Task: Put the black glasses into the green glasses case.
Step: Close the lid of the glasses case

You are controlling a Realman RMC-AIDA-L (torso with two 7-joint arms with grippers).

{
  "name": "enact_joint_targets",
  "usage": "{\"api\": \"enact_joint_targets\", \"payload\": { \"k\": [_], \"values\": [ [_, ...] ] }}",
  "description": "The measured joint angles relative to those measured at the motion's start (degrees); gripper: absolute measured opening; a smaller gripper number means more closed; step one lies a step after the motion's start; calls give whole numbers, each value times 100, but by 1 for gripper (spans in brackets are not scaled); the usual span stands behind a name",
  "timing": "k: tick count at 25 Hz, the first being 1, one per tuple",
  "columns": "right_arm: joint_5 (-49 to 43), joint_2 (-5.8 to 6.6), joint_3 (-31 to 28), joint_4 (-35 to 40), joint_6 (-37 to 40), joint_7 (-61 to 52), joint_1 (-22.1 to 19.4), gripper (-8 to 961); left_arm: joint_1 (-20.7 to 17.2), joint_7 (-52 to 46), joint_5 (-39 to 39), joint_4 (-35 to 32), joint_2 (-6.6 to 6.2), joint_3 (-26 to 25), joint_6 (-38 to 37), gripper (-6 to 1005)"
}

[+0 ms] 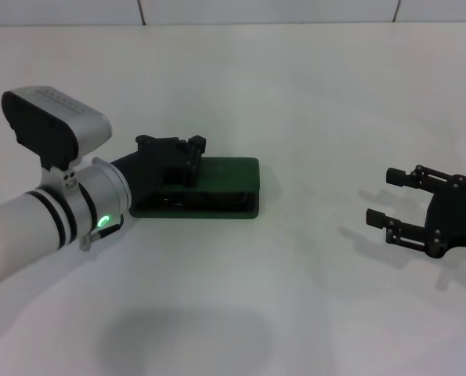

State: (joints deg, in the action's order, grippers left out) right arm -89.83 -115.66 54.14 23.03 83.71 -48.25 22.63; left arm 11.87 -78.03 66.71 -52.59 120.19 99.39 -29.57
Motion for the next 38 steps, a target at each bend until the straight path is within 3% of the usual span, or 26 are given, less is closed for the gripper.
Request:
{"api": "enact_joint_targets", "payload": {
  "k": [14,38],
  "values": [
    [-32,0,0,0,25,0,-38,717,16,520,-579,152,-6,-11,-327,-1],
    [-35,0,0,0,118,0,-48,718,28,918,-608,422,-22,-61,-795,-2]
  ]
}}
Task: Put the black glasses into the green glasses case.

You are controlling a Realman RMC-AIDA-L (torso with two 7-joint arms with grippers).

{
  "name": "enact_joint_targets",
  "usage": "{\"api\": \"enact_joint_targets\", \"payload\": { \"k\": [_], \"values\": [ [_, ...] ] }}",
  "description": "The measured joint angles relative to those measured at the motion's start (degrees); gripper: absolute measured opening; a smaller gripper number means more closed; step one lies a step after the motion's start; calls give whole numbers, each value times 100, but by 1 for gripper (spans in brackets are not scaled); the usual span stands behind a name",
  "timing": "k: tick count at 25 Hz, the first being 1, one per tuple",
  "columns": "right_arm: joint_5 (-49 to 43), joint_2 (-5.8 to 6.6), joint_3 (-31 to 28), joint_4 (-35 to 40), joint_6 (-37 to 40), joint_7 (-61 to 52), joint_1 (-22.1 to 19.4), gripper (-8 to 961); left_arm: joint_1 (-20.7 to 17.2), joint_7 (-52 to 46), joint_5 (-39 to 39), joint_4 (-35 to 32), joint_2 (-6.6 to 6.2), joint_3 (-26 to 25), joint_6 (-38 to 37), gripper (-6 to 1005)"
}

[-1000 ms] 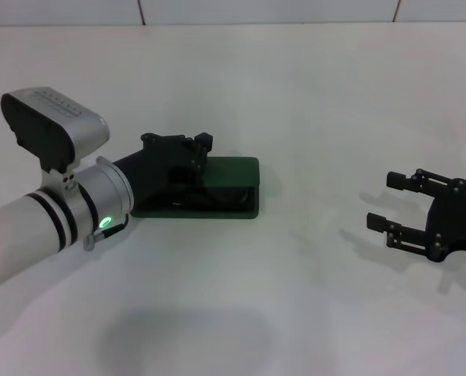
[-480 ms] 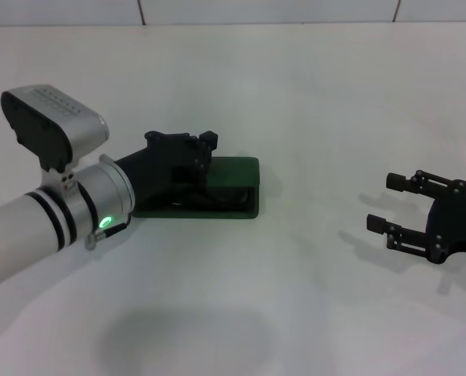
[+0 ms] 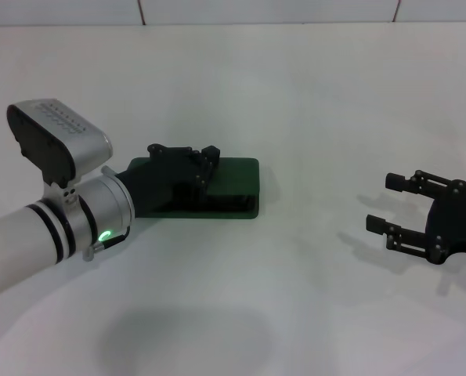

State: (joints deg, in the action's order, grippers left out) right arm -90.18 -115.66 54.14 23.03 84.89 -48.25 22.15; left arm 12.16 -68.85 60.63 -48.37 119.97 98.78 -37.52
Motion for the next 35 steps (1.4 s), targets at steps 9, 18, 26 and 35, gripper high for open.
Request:
{"api": "enact_joint_targets", "payload": {
  "k": [9,18,26,35],
  "values": [
    [0,0,0,0,36,0,0,718,-3,97,-4,35,8,0,-85,2],
    [33,1,-13,0,110,0,-16,719,-32,-1,-143,-248,-47,-310,-853,26],
    [43,20,-38,3,200,-10,-1,719,367,-892,323,82,-382,-1372,-2740,48],
    [13,105,-31,135,362,-101,35,720,187,-619,1371,495,-469,-2745,-3784,72]
  ]
}}
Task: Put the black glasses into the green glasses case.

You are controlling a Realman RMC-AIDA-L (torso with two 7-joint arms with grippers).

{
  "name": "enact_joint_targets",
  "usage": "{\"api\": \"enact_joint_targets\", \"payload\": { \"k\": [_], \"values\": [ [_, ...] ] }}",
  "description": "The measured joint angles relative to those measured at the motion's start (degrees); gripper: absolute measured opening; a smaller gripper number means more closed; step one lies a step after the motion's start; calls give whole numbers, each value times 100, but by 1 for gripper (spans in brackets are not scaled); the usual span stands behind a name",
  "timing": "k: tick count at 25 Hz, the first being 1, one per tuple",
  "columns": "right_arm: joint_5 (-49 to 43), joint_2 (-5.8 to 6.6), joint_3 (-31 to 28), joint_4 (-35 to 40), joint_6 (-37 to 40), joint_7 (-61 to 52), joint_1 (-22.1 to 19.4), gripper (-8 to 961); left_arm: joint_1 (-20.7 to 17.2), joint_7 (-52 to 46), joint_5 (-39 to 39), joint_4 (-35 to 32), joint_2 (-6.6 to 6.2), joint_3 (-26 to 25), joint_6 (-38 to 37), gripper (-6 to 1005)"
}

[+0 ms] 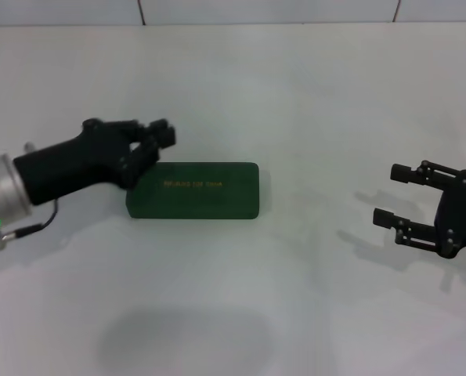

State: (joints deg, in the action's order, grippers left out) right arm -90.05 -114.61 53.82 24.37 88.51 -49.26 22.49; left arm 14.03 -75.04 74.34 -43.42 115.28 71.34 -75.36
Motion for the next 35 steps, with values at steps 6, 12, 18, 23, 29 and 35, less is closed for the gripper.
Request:
{"api": "enact_joint_targets", "payload": {
  "k": [6,12,18,23,29,35],
  "values": [
    [11,186,-21,10,313,20,60,720,-486,686,369,-1,50,-300,-77,152],
    [-104,123,117,25,429,210,61,720,-972,1181,416,52,76,-390,-394,399],
    [-348,-147,338,-164,193,509,54,721,-1387,1614,584,177,159,-400,-440,612],
    [-325,-161,383,-472,-49,646,103,720,-1477,1855,625,359,222,-407,-444,755],
    [-216,-154,411,-486,-70,672,181,720,-1525,1823,626,366,217,-491,-691,881],
    [-209,-154,416,-496,-71,675,263,720,-1529,1818,625,370,226,-532,-786,881]
  ]
}}
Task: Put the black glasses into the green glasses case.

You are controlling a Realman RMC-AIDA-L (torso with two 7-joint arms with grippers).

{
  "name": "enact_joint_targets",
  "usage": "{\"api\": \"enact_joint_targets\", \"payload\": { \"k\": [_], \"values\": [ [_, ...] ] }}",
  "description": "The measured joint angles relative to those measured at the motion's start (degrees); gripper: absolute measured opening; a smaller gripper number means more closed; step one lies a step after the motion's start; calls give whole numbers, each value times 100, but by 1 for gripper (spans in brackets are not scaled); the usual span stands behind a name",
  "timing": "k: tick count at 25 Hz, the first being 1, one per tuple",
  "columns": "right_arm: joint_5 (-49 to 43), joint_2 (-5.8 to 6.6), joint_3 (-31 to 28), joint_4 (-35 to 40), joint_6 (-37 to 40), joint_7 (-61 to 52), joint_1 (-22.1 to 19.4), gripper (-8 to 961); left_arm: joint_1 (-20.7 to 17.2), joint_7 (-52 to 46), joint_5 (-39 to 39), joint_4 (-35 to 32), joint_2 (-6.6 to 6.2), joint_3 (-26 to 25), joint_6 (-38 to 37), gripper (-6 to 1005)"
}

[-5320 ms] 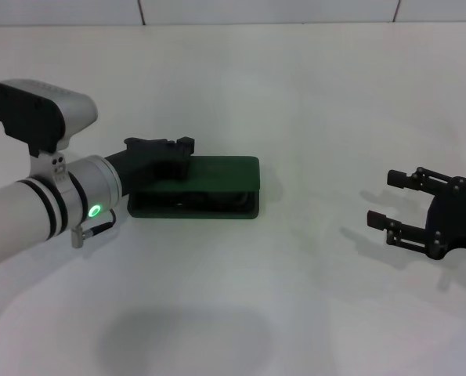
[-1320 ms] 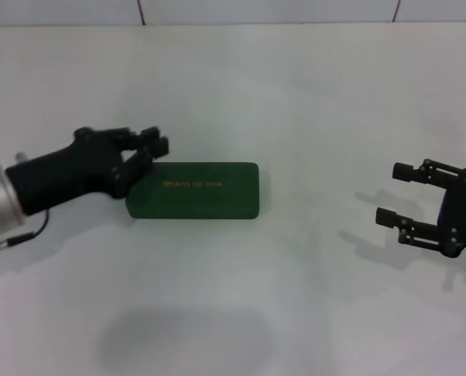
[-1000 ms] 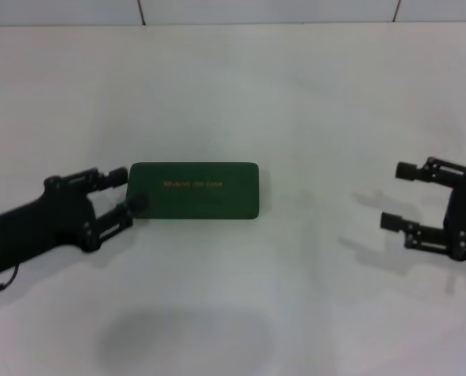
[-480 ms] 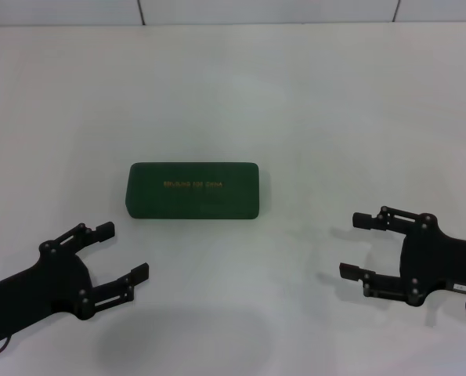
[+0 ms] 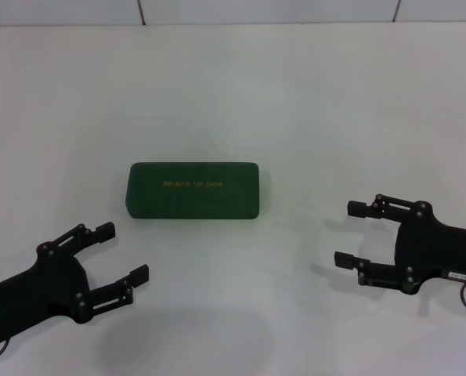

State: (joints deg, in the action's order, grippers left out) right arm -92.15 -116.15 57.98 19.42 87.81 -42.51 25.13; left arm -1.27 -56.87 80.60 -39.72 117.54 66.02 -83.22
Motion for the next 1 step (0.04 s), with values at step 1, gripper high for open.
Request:
{"api": "enact_joint_targets", "payload": {
  "k": [1],
  "values": [
    [0,-1,0,-5,-1,0,6,720,0,0,0,0,-2,-1,-1,881]
  ]
}}
